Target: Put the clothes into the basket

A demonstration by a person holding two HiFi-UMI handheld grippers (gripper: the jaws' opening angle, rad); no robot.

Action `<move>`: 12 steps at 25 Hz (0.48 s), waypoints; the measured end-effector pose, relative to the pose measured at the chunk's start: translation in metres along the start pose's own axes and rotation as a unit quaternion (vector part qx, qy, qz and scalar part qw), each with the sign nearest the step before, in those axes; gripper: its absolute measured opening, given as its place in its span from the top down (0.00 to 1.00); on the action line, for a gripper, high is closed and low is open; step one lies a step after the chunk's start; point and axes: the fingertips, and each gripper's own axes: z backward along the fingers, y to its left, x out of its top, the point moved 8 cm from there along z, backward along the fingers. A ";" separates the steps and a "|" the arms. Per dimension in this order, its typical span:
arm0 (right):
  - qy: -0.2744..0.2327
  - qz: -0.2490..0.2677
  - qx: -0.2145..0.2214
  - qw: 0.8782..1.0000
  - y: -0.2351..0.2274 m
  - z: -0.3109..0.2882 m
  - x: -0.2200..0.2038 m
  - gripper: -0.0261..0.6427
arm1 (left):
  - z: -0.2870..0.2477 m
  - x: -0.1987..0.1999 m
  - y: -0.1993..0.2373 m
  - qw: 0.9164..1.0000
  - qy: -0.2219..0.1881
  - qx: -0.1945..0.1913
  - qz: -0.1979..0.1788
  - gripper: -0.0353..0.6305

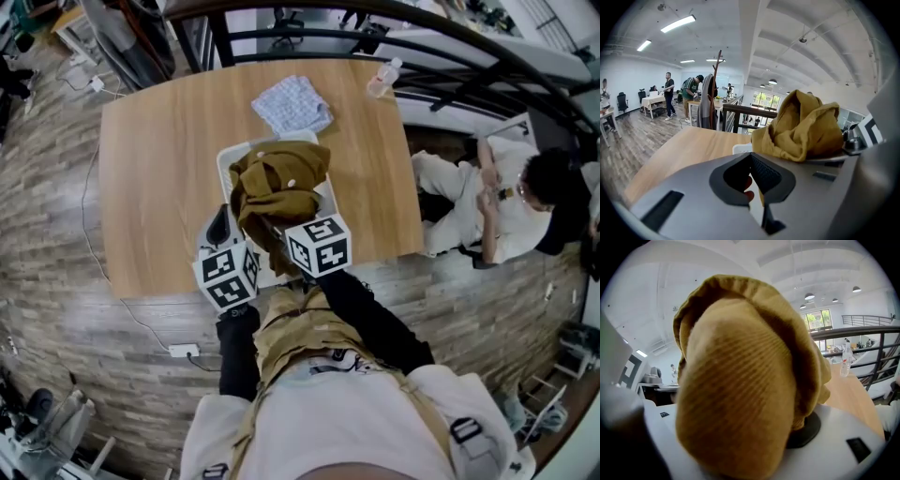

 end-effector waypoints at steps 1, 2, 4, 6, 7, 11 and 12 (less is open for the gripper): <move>0.009 -0.003 -0.003 1.000 -0.002 -0.005 -0.004 0.43 | -0.002 -0.002 0.002 1.000 0.004 0.003 -0.001 0.94; 0.018 -0.007 -0.006 1.000 -0.005 -0.011 -0.008 0.43 | -0.003 -0.003 0.004 1.000 0.007 0.005 -0.001 0.94; 0.037 -0.013 -0.011 0.999 -0.010 -0.021 -0.016 0.43 | -0.007 -0.004 0.007 1.000 0.013 0.009 -0.001 0.94; 0.061 -0.019 -0.015 0.998 -0.016 -0.031 -0.024 0.43 | -0.012 -0.005 0.010 1.000 0.018 0.010 0.000 0.94; 0.073 -0.022 -0.017 0.997 -0.019 -0.036 -0.029 0.43 | -0.014 -0.005 0.010 1.000 0.019 0.010 0.000 0.94; 0.116 -0.030 -0.026 0.993 -0.028 -0.052 -0.046 0.43 | -0.018 -0.008 0.010 1.000 0.026 0.011 -0.003 0.94; 0.125 -0.032 -0.027 0.991 -0.029 -0.056 -0.050 0.43 | -0.018 -0.009 0.011 1.000 0.029 0.010 -0.004 0.94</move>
